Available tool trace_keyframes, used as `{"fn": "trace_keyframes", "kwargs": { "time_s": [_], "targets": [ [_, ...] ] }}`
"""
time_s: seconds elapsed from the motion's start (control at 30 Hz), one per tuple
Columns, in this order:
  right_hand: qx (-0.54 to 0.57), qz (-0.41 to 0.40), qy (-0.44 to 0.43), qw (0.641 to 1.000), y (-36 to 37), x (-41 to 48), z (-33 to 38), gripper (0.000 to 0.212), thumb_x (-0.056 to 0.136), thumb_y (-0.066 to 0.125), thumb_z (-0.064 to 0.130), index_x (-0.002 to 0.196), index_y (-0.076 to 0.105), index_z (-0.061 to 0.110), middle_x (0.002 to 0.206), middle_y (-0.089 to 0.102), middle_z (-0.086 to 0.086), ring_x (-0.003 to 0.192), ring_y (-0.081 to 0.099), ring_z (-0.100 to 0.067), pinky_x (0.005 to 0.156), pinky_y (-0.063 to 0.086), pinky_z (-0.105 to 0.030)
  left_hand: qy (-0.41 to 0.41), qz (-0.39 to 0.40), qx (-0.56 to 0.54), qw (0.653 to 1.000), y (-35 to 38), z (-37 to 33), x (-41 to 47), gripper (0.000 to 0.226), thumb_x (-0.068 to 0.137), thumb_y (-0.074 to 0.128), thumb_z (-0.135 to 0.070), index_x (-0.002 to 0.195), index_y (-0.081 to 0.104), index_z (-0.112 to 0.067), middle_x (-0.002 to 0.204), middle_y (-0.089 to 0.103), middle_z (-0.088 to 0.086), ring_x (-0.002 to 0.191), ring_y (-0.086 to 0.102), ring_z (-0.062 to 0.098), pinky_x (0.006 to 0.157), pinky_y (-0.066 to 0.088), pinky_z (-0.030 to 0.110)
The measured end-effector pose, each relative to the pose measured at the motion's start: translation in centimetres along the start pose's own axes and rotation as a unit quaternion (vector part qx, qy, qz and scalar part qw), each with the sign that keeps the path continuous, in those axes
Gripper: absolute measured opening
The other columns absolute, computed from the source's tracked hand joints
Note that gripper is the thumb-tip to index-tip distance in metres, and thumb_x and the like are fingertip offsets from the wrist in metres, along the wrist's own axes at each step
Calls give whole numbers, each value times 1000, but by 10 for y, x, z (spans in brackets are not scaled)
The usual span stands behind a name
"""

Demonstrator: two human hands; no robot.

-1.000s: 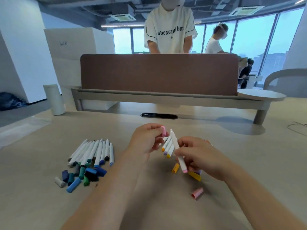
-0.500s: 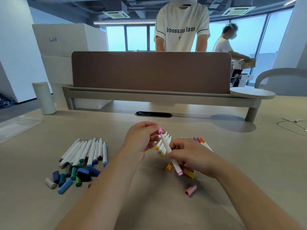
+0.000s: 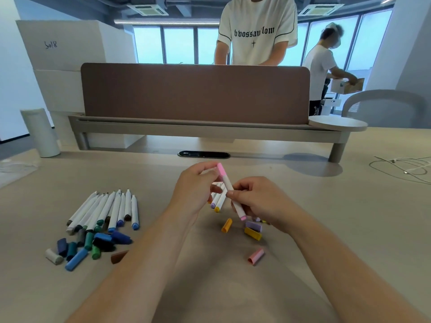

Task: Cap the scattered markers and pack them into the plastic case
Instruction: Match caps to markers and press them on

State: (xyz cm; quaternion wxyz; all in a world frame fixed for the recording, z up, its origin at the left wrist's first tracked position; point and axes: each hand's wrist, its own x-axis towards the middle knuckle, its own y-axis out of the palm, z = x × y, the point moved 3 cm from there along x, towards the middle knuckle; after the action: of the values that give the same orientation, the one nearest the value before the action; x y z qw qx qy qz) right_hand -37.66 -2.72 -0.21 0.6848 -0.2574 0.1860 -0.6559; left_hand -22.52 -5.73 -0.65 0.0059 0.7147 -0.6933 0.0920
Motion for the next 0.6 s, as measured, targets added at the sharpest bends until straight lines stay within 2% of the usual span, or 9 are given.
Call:
{"fn": "trace_keyframes", "kwargs": {
  "time_s": [0.07,0.13,0.17,0.23,0.33,0.4,0.47,0.6],
  "targets": [
    [-7,-35,27,999,-8,8,-1,16,90,67,22,79,73,12,66,67,-7,53,62,-14,59,55,-31,5,-5,38,999,-2,2,3,34,94,55,-24,126,60,-34,109,68,1,80,62,14,68,48,27],
    [-67,-43,54,995,-11,18,-4,19,86,68,20,78,73,4,73,69,-18,58,62,-24,69,57,-40,-3,-15,31,999,-5,3,4,30,93,56,-25,123,61,-26,97,67,3,65,56,10,68,48,28],
    [-110,-41,62,991,-10,23,-5,21,85,67,19,76,71,1,73,68,-21,59,60,-25,68,56,-39,-8,-17,27,999,-6,4,5,24,93,57,-25,116,64,-21,89,67,3,61,53,11,67,47,29],
    [-195,-41,69,977,-7,32,-8,25,84,68,22,68,66,2,66,62,-16,59,55,-24,61,48,-34,-11,-13,39,999,-5,5,5,15,92,57,-23,98,69,-17,77,65,2,60,50,15,63,44,30],
    [-287,-30,90,953,0,43,-10,35,85,71,25,60,52,11,61,51,-5,54,47,-16,49,33,-26,-12,-7,52,999,-2,5,3,19,90,55,-17,86,70,-6,72,61,6,61,46,21,58,39,29],
    [-338,-32,96,936,2,46,-11,32,84,73,23,64,52,10,66,52,-4,57,48,-15,50,33,-25,-14,-6,62,998,-1,2,2,21,90,53,-16,88,70,-3,73,61,9,62,46,23,57,40,30],
    [-370,-36,87,924,5,47,-12,24,86,71,22,74,56,8,70,52,-3,65,52,-18,58,39,-27,-18,-10,71,997,-2,2,2,21,91,54,-18,89,70,-4,75,62,9,63,47,22,60,43,30],
    [-394,-49,68,915,10,52,-14,13,90,68,20,94,65,9,76,53,-3,74,55,-19,68,41,-28,-16,-20,54,998,-5,2,5,18,90,56,-17,85,71,-9,73,62,6,64,49,20,65,45,33]
  ]
}}
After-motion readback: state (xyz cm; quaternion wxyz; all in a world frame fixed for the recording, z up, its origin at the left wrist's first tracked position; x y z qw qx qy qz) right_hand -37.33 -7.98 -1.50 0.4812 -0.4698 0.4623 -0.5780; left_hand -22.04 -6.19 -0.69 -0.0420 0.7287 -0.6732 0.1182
